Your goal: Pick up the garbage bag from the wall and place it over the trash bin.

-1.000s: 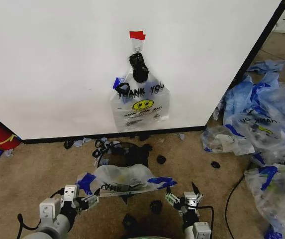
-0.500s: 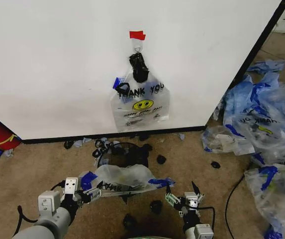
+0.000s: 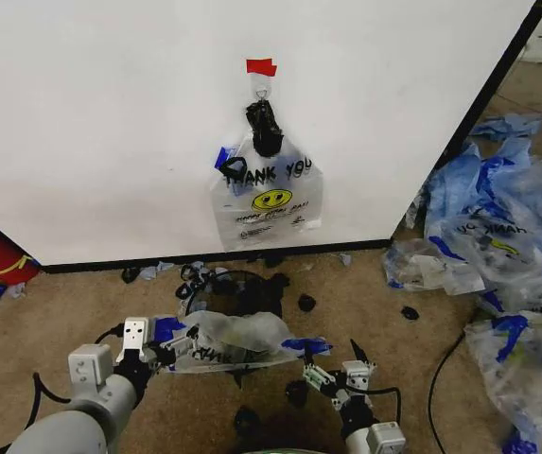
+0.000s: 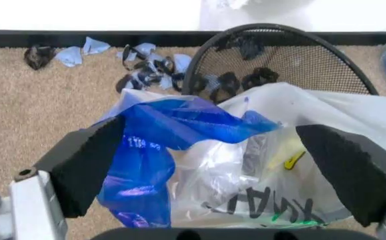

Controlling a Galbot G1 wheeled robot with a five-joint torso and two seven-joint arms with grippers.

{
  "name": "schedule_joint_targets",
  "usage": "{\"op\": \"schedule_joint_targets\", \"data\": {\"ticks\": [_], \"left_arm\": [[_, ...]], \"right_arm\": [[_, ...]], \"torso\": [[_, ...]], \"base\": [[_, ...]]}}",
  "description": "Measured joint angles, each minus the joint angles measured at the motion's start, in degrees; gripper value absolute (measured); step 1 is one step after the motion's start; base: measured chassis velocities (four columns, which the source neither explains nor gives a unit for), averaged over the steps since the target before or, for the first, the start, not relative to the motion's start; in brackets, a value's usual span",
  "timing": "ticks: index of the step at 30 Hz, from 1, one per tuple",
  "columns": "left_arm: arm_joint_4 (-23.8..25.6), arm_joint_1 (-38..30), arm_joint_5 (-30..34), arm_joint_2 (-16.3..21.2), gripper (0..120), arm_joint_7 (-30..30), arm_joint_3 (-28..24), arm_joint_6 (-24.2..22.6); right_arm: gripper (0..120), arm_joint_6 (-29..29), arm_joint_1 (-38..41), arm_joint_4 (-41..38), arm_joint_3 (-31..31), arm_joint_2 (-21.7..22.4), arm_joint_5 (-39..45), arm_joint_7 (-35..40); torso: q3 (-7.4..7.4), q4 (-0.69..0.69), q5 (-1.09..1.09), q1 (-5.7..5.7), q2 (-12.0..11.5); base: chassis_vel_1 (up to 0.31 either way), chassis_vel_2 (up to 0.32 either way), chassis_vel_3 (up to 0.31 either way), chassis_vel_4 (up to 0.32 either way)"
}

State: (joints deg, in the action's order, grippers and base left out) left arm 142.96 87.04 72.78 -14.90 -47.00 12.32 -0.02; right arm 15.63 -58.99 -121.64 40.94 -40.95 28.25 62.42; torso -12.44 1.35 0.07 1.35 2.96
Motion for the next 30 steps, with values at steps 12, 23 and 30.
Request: {"op": "schedule_joint_targets", "data": {"ticks": [12, 23, 30], "left_arm": [[0.3, 1.0, 3.7, 5.4, 100, -2.6, -0.1, -1.4], [0.4, -0.5, 8.9, 11.8, 98, -5.5, 4.1, -1.9], [0.4, -0.9, 10.8, 13.6, 98, -6.5, 6.2, -2.1]], "right_arm": [[100, -0.4, -0.7, -2.6, -0.5, 2.3, -0.1, 0.3], [100, 0.2, -0.7, -3.0, -0.5, 2.6, 0.3, -0.1], [100, 0.3, -0.6, -2.7, -0.5, 2.5, 0.2, -0.3]], "torso": [[0.00, 0.01, 0.00, 0.00, 0.0], [0.00, 0.00, 0.00, 0.00, 0.0], [0.00, 0.01, -0.01, 0.00, 0.0]], "base": [[0.000, 0.000, 0.000, 0.000], [0.000, 0.000, 0.000, 0.000], [0.000, 0.000, 0.000, 0.000]]}}
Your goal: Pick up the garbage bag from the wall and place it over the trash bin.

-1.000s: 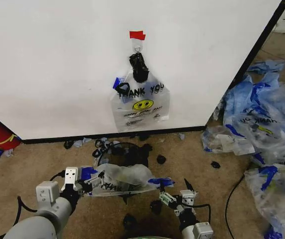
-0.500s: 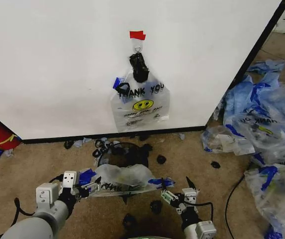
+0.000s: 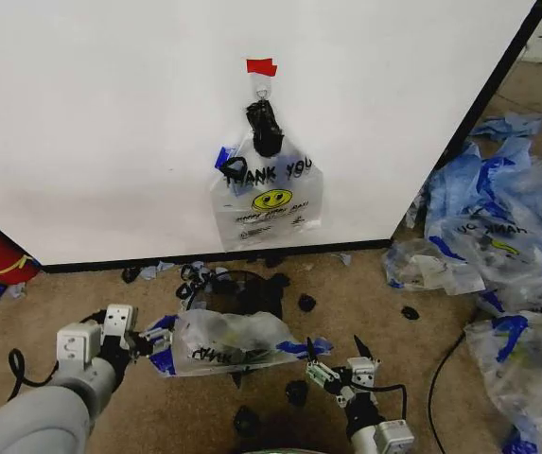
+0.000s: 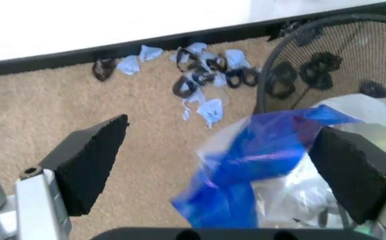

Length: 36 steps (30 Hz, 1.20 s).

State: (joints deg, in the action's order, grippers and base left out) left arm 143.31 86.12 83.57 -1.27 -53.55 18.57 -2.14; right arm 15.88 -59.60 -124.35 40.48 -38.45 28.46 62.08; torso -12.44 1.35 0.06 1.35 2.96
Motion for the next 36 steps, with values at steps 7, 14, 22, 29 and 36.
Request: {"op": "schedule_joint_targets", "data": {"ticks": [7, 14, 22, 29, 36], "left_arm": [[0.0, -0.4, 2.2, 1.0, 96, -2.3, 2.2, -1.6], [0.0, -1.5, 2.6, 1.2, 96, -2.1, 3.9, -1.6], [0.0, -1.2, 3.6, 0.2, 96, -2.1, 3.5, -1.8], [-0.1, -1.3, -0.7, -0.9, 95, 2.0, 2.2, -0.4], [-0.1, -1.8, -1.3, -0.9, 95, 2.0, 2.7, 0.0]], "right_arm": [[100, 0.1, 0.0, 0.3, 0.0, 0.1, -0.4, -0.1], [100, 0.3, -0.2, 0.8, 0.0, -0.5, -0.8, -0.2], [100, 0.2, -0.3, 0.6, -0.4, -0.6, -1.0, 0.1], [100, 0.3, -0.3, 0.8, -1.1, -0.3, -1.0, 0.1], [100, 0.2, 0.6, 1.6, -1.3, -1.4, 0.0, 0.1]], "torso": [[0.00, 0.00, 0.01, 0.00, 0.0], [0.00, 0.00, 0.00, 0.00, 0.0], [0.00, 0.00, 0.01, 0.00, 0.0], [0.00, 0.00, 0.01, 0.00, 0.0], [0.00, 0.00, 0.00, 0.00, 0.0]], "base": [[0.000, 0.000, 0.000, 0.000], [0.000, 0.000, 0.000, 0.000], [0.000, 0.000, 0.000, 0.000], [0.000, 0.000, 0.000, 0.000], [0.000, 0.000, 0.000, 0.000]]}}
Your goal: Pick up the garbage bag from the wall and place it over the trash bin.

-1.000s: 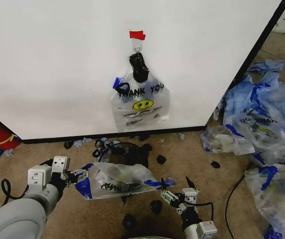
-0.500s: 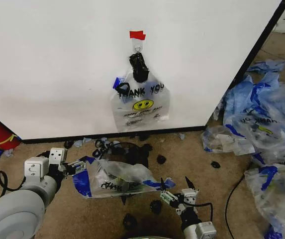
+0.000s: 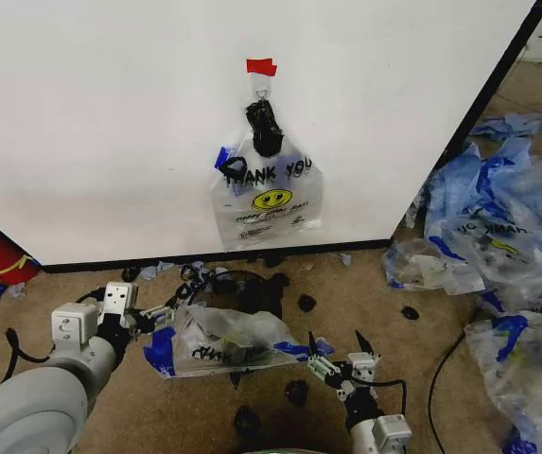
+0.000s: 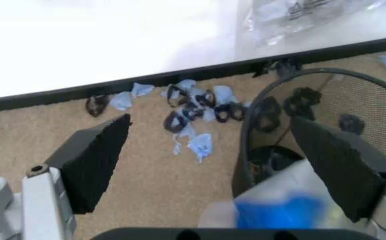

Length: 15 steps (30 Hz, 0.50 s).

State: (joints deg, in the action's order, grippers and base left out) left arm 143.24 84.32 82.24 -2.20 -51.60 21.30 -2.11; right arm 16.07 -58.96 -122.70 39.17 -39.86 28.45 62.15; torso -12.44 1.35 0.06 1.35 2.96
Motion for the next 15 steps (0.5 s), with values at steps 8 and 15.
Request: {"op": "schedule_joint_targets", "data": {"ticks": [8, 15], "left_arm": [[0.0, -0.1, 2.7, 1.6, 94, -1.1, 2.0, -1.0], [0.0, -2.0, -0.2, 2.5, 94, 5.5, 3.0, 0.6]], "right_arm": [[100, -0.3, 0.3, -0.7, 0.2, 0.1, 0.4, 0.0], [100, 1.0, 0.1, -1.1, 0.2, -0.2, 0.8, -1.1]], "torso": [[0.00, 0.00, 0.01, 0.00, 0.0], [0.00, 0.00, 0.00, 0.00, 0.0]], "base": [[0.000, 0.000, 0.000, 0.000], [0.000, 0.000, 0.000, 0.000]]}}
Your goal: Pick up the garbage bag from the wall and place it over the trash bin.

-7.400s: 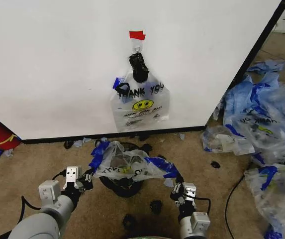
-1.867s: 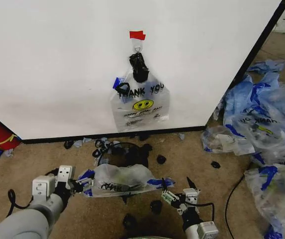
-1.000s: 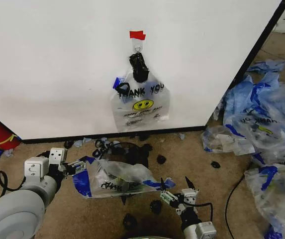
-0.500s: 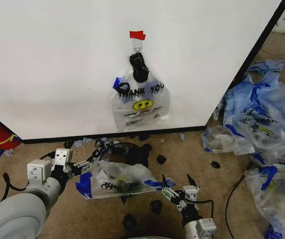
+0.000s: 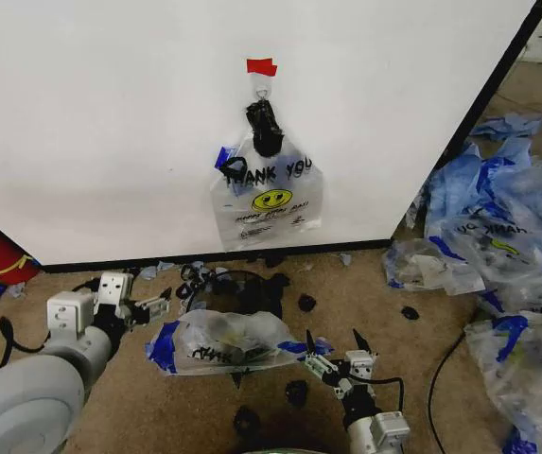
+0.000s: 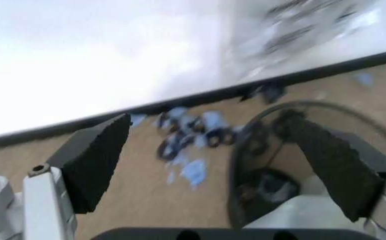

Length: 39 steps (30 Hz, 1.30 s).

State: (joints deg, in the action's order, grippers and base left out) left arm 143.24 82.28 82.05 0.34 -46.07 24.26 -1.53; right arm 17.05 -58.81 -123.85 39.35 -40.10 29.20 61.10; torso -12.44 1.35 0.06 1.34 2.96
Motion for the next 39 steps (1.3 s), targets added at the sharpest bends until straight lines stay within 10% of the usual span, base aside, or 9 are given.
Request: {"op": "schedule_joint_targets", "data": {"ticks": [9, 29, 39], "left_arm": [[-0.8, -0.2, -3.5, -0.6, 94, 13.0, -1.5, 6.7], [-21.7, 1.5, -8.0, 4.1, 94, 36.9, -3.4, 15.3], [-31.0, -6.1, -4.7, -5.8, 94, 42.7, -4.7, 18.2]], "right_arm": [[100, 1.5, 2.1, 1.0, 0.3, -2.0, 2.5, -3.3], [100, 3.6, 0.5, 2.0, -2.4, -3.4, 2.2, -4.6], [100, 4.7, 1.6, 2.1, -4.4, -2.9, 3.0, -5.5]], "torso": [[0.00, -0.01, 0.00, 0.00, 0.0], [0.00, 0.01, 0.00, 0.00, 0.0], [0.00, -0.02, 0.03, 0.00, 0.0]], "base": [[0.000, 0.000, 0.000, 0.000], [0.000, 0.000, 0.000, 0.000], [0.000, 0.000, 0.000, 0.000]]}}
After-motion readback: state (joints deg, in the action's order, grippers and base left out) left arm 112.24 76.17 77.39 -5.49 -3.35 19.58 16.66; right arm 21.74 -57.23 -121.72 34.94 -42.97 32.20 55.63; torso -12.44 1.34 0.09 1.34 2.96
